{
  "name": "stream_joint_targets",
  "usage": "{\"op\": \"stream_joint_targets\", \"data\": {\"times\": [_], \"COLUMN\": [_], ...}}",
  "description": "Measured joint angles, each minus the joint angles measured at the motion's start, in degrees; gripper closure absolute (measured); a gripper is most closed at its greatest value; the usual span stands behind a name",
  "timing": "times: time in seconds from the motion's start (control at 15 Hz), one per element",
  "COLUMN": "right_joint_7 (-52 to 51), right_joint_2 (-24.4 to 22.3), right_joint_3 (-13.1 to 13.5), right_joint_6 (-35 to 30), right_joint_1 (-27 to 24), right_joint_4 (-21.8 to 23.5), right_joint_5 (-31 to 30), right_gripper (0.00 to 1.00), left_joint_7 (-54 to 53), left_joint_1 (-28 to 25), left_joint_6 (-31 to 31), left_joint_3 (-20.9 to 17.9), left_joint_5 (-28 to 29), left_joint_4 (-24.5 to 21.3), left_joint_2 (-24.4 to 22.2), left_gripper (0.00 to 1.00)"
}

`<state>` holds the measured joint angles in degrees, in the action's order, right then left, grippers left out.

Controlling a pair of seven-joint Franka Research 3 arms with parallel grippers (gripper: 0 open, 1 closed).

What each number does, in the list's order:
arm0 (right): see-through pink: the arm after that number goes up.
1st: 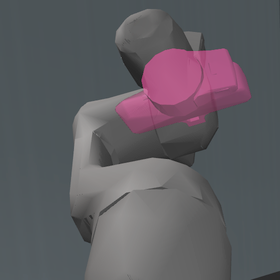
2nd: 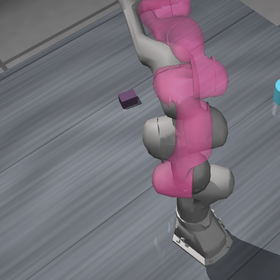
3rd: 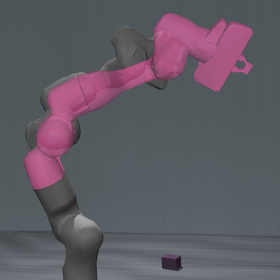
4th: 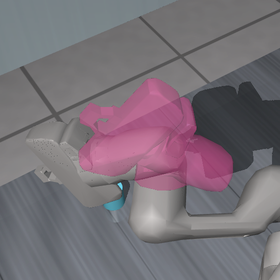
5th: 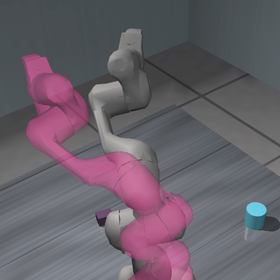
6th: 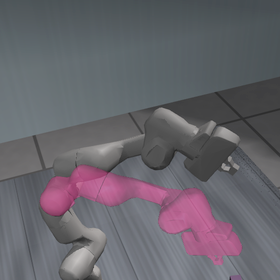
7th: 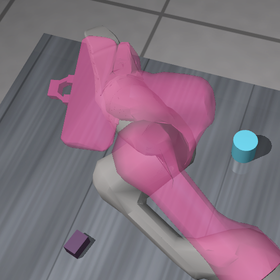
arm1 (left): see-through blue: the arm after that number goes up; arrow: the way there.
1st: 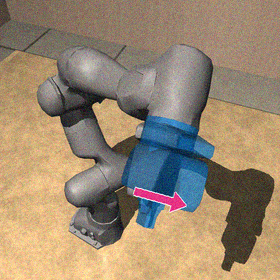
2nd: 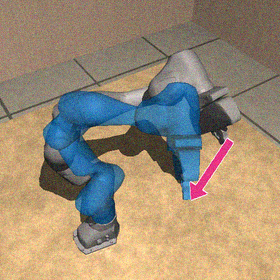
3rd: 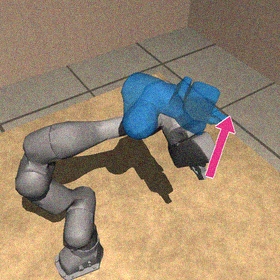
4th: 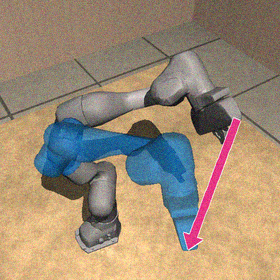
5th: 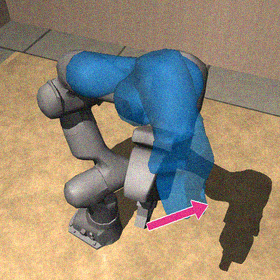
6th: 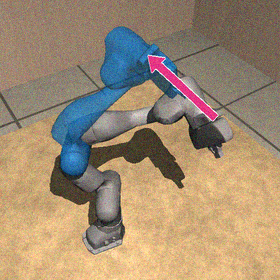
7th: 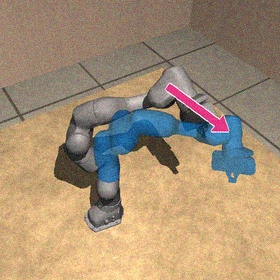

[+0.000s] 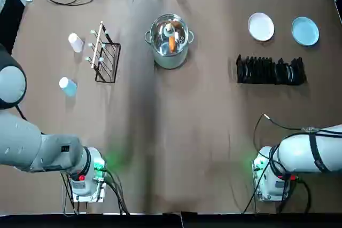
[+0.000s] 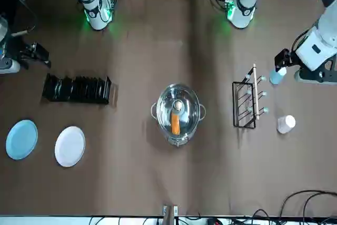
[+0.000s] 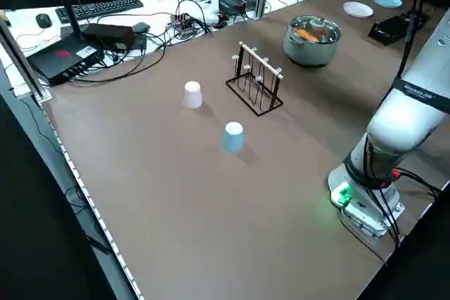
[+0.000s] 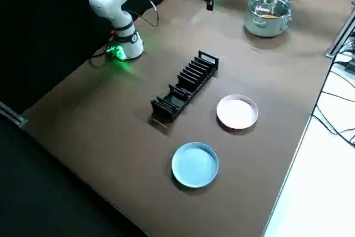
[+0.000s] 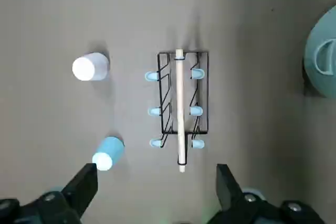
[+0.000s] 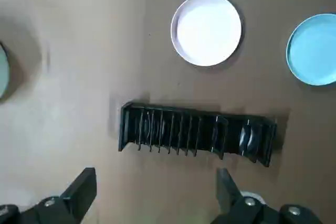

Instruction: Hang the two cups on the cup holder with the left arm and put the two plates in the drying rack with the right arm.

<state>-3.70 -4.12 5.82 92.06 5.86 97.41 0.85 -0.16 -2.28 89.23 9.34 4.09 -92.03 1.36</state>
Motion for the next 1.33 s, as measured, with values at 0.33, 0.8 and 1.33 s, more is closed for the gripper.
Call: {"op": "stream_joint_targets", "data": {"times": [0.33,0.8,1.33], "right_joint_7": [0.0,0.6,0.2], "right_joint_2": [0.0,4.6,22.8], "right_joint_3": [-0.2,0.0,0.8], "right_joint_6": [0.0,2.0,25.9], "right_joint_1": [0.6,1.3,-11.0], "right_joint_4": [0.0,0.1,-1.6], "right_joint_5": [0.1,0.1,-1.4], "right_gripper": [0.0,0.0,0.14], "left_joint_7": [0.0,-1.1,-13.5], "left_joint_1": [0.1,-5.0,-20.1], "left_joint_6": [0.0,-1.6,32.2], "left_joint_3": [0.0,-0.4,1.4], "left_joint_5": [0.3,0.4,1.1], "left_joint_4": [0.0,-4.0,-37.7], "left_joint_2": [0.0,0.2,-6.0], "left_gripper": [0.0,0.0,0.0]}}
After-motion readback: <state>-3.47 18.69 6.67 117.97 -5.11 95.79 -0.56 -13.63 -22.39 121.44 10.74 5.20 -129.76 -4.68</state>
